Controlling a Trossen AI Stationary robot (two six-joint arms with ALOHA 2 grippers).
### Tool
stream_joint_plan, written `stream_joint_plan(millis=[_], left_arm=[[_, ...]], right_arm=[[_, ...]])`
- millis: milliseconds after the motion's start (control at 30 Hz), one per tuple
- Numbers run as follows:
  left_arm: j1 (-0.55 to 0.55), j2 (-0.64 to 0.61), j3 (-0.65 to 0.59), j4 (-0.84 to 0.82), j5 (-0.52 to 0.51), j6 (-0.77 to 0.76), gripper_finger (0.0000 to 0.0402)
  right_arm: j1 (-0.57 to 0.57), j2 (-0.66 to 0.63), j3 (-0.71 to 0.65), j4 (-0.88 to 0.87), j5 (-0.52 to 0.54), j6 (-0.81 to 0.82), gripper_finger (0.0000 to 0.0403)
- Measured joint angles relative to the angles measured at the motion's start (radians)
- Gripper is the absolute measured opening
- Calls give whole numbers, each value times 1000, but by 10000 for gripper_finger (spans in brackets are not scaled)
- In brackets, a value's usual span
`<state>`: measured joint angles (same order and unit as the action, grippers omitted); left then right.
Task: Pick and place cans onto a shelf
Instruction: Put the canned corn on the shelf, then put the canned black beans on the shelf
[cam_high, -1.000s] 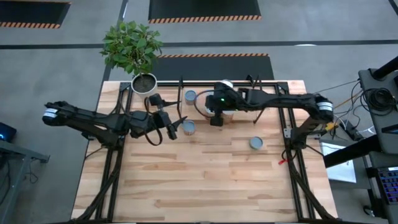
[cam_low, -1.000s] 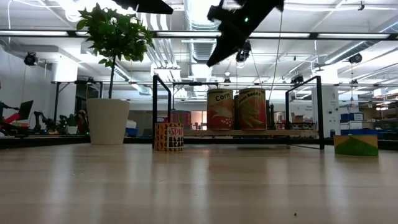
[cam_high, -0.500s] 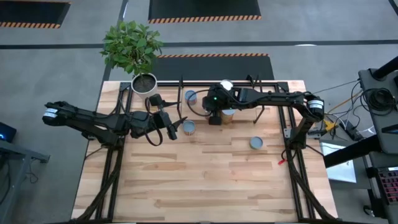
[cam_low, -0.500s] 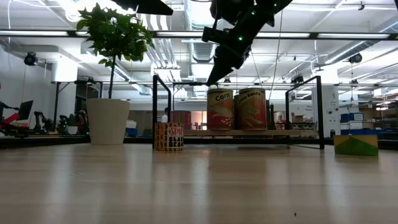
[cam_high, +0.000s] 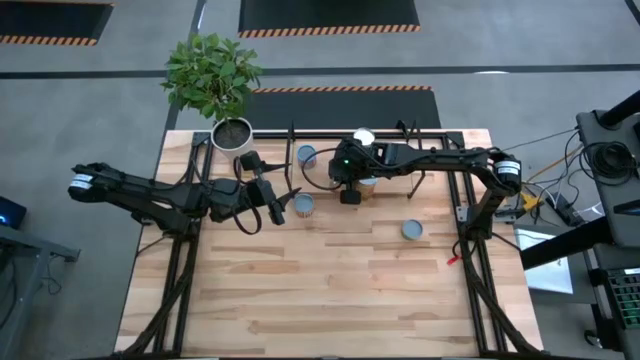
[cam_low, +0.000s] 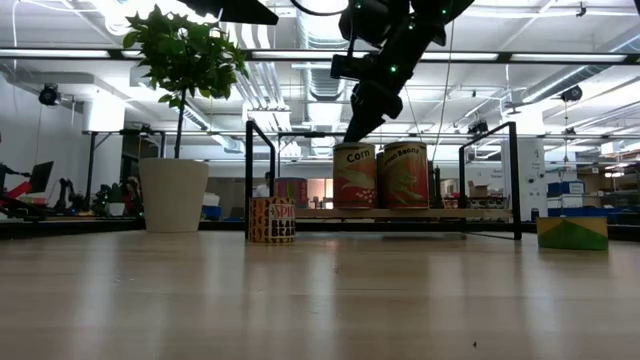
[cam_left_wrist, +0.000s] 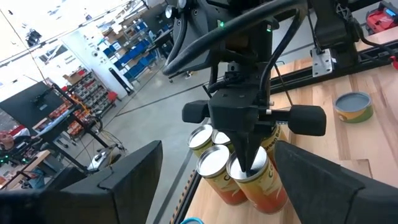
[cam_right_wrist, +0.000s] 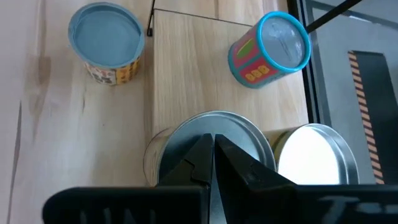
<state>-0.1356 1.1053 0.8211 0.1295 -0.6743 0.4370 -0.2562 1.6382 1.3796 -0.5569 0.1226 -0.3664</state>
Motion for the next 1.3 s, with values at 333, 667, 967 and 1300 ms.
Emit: stream_joint_plan(millis=[333,667,967,1300], left_arm=[[0,0,0,-2,0,0,290],[0,0,0,-2,0,0,290],[0,0,0,-2,0,0,290],[0,0,0,-2,0,0,290]], right_arm=[[0,0,0,-22,1,7,9],[0,-5,0,-39,1,4,9],[0,-45,-3,-41,8,-1,9],[6,-105,-3,-37,8,13,9]])
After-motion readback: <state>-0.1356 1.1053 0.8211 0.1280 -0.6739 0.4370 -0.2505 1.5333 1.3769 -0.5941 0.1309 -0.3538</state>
